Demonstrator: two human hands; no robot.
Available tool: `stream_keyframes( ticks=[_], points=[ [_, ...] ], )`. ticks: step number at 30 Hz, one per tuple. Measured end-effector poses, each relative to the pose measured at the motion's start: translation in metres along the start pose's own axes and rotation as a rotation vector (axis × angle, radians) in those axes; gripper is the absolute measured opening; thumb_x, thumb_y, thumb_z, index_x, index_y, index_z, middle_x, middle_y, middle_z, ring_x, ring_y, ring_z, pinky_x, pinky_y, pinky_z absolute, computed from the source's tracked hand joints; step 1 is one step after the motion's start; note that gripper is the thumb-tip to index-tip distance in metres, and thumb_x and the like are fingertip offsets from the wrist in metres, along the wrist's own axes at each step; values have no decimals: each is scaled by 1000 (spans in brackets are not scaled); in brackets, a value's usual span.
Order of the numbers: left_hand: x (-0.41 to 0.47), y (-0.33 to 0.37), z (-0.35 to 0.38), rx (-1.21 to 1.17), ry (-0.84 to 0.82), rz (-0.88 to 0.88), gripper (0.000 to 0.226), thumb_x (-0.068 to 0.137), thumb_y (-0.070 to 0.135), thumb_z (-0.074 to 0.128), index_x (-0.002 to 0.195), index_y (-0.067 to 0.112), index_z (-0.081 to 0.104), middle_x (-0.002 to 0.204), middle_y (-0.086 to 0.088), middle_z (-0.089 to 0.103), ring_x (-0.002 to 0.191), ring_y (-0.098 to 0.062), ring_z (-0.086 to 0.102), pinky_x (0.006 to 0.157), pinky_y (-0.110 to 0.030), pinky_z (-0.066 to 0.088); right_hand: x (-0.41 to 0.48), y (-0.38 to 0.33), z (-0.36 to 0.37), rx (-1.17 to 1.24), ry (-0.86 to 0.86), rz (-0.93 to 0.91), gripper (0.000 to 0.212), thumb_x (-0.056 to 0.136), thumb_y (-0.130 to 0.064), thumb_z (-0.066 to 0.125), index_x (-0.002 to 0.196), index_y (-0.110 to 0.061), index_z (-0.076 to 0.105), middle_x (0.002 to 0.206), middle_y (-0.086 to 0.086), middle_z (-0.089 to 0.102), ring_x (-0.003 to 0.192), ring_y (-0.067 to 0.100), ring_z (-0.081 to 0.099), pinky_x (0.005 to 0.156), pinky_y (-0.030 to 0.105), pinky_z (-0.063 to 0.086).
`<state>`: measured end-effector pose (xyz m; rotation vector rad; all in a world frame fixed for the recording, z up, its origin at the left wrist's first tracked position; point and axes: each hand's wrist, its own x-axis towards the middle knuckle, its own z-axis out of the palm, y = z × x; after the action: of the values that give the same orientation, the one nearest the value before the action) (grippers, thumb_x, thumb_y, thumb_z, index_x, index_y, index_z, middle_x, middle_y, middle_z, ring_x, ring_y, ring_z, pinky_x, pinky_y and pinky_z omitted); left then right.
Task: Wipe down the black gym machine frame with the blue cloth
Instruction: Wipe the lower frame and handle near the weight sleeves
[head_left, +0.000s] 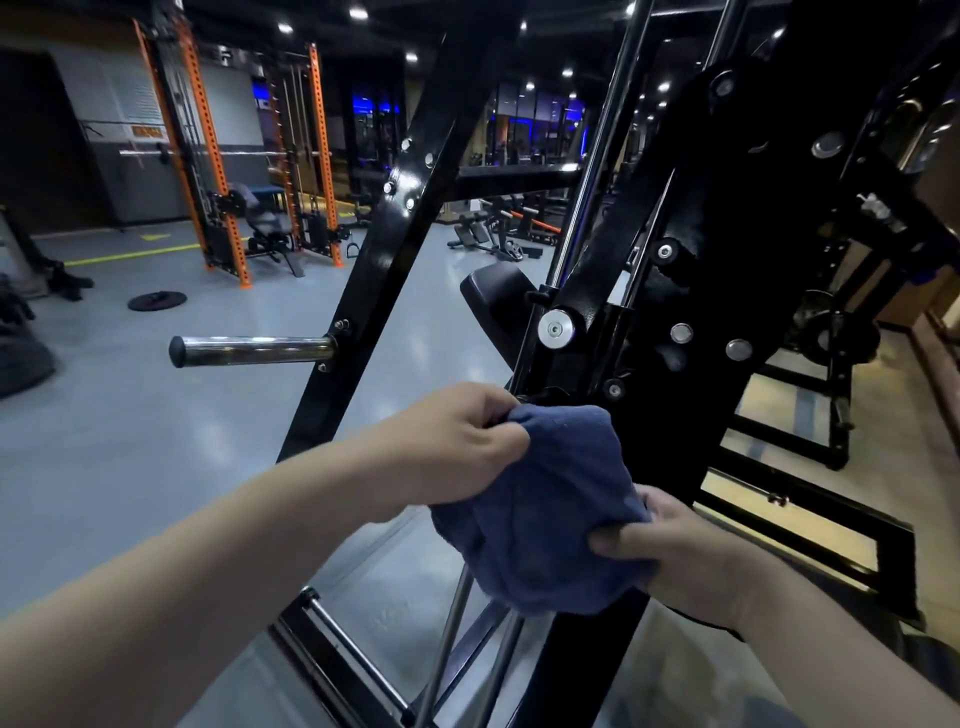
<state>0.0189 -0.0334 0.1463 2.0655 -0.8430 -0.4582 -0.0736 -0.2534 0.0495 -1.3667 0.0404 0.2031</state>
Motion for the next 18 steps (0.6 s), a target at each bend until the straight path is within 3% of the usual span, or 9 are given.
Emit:
stream_keyframes(
  ticks=[2, 3, 5, 7, 10, 12, 14, 16, 18],
  points=[
    [9, 5, -10, 72, 66, -55, 25, 92, 20, 48, 95, 4, 67, 64, -3, 57, 38, -4, 46, 39, -10, 33, 7, -10, 6, 36, 38, 15, 48, 69, -12, 87, 112, 0, 70, 110, 25, 70, 94, 35, 71, 75, 42, 62],
    [15, 6, -16, 79, 100, -68, 25, 92, 20, 48, 94, 3, 67, 66, -4, 62, 41, -6, 52, 40, -12, 38, 12, -17, 11, 56, 75, 21, 43, 73, -13, 84, 112, -1, 69, 107, 22, 71, 88, 32, 72, 70, 40, 62],
    [30, 6, -31, -2, 153, -78, 28, 88, 22, 52, 91, 1, 70, 79, -15, 73, 63, -22, 67, 61, -29, 56, 25, -35, 18, 166, 174, 6, 32, 83, -13, 76, 113, -5, 71, 107, 16, 74, 81, 25, 74, 66, 33, 62],
    [46, 3, -48, -104, 181, -95, 22, 91, 13, 53, 89, -1, 70, 84, -20, 71, 74, -28, 65, 72, -39, 52, 41, -53, 22, 312, 251, -39, 28, 92, -13, 66, 118, -4, 70, 112, 13, 74, 82, 21, 75, 65, 30, 63],
    [72, -11, -69, -225, 232, -109, 20, 93, 8, 60, 112, 10, 66, 103, -13, 69, 88, -28, 66, 91, -46, 55, 71, -66, 23, 348, 361, -58, 27, 98, -13, 60, 120, 1, 68, 114, 14, 74, 88, 23, 74, 74, 33, 64],
    [88, -31, -72, -203, 248, -144, 33, 92, 9, 63, 124, 19, 63, 111, -14, 70, 87, -27, 69, 82, -41, 61, 91, -60, 24, 303, 449, -25, 31, 98, -13, 60, 124, 4, 66, 118, 19, 72, 96, 29, 72, 78, 38, 63],
    [96, -52, -64, -68, 161, -222, 31, 95, 9, 60, 122, 22, 66, 107, -14, 72, 81, -24, 66, 67, -31, 56, 108, -39, 25, 203, 536, 67, 35, 97, -19, 64, 126, -1, 65, 114, 17, 74, 97, 30, 69, 83, 41, 59],
    [95, -70, -52, 58, 17, -311, 22, 99, 14, 54, 112, 14, 71, 102, -14, 72, 81, -25, 65, 70, -34, 52, 112, -16, 31, 122, 508, 258, 37, 96, -35, 66, 125, -13, 66, 102, 8, 75, 92, 27, 70, 84, 47, 59],
    [94, -85, -45, 17, -47, -346, 23, 101, 17, 52, 108, 7, 71, 102, -16, 72, 86, -26, 66, 78, -37, 55, 114, -3, 38, 161, 453, 313, 40, 96, -47, 65, 124, -19, 66, 107, 7, 75, 92, 28, 73, 80, 50, 61]
  ],
)
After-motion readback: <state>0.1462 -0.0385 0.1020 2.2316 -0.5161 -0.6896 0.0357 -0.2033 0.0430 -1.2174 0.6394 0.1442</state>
